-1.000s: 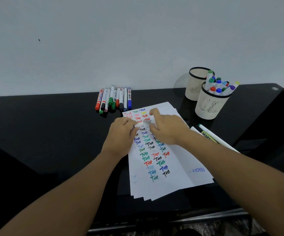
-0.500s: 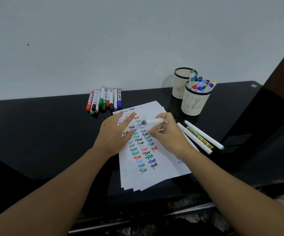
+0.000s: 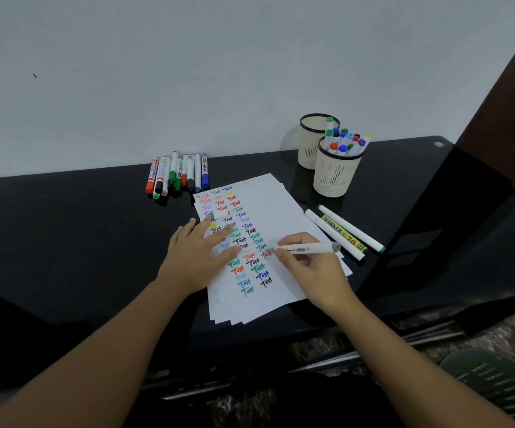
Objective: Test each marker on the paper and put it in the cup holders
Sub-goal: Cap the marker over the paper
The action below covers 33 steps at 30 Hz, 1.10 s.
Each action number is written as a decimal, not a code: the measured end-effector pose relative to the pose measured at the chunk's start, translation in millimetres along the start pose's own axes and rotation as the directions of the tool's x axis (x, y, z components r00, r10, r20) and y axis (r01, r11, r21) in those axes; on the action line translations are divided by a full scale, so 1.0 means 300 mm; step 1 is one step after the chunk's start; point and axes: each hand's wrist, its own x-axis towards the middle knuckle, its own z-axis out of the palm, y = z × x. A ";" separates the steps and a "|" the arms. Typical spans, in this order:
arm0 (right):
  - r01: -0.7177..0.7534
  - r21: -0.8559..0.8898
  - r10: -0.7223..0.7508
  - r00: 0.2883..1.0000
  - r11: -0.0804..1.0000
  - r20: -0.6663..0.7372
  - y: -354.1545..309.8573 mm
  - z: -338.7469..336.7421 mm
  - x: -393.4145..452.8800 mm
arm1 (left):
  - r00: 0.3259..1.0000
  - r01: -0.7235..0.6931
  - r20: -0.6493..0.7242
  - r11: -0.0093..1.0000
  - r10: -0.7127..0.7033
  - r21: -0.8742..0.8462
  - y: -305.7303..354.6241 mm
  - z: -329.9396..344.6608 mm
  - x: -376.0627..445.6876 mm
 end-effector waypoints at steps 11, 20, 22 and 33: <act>0.002 -0.025 -0.002 1.000 1.000 0.019 0.005 -0.001 -0.026 | 0.999 0.024 0.034 0.999 -0.025 0.030 0.012 -0.009 -0.006; -0.062 -0.126 0.066 0.997 0.990 0.035 0.008 -0.001 -0.019 | 0.999 0.027 0.028 0.999 -0.028 0.040 0.009 -0.004 -0.003; -0.063 -0.150 0.071 0.996 0.987 0.050 0.007 -0.001 -0.021 | 0.999 0.026 0.026 0.999 -0.027 0.045 0.009 -0.004 -0.004; -0.033 -0.234 0.056 0.994 0.972 0.093 0.003 -0.005 -0.023 | 0.999 0.024 0.043 0.998 -0.026 0.058 0.009 -0.005 0.003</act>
